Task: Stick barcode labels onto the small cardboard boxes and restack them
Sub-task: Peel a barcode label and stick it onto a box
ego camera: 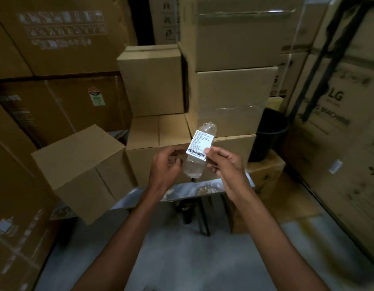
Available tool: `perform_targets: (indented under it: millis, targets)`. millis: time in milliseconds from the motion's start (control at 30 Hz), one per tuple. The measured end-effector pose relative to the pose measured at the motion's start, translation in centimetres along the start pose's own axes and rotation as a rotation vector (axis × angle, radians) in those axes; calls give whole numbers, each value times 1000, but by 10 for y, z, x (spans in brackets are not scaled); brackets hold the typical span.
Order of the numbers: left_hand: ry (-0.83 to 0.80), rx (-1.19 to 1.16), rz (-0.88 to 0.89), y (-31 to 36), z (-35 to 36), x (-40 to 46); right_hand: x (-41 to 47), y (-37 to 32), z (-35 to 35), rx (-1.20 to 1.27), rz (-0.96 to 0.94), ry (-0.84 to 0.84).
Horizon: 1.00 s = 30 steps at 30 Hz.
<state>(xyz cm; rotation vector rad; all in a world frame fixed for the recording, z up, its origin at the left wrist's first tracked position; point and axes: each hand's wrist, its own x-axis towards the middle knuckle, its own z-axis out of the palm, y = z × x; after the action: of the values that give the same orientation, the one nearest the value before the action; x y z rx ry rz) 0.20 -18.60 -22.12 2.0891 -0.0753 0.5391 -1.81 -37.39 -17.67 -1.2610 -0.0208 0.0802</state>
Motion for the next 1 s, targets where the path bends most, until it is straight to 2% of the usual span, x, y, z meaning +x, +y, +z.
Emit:
perform_targets:
  millis: [333, 700, 1000]
  targets:
    - [-74, -58, 58, 32, 98, 28, 30, -24, -95, 26, -10, 127]
    - [-90, -187, -8, 45, 200, 89, 107, -47, -191, 42, 64, 164]
    - [-126, -121, -92, 57, 261, 101, 178, -56, -264, 76, 135, 208]
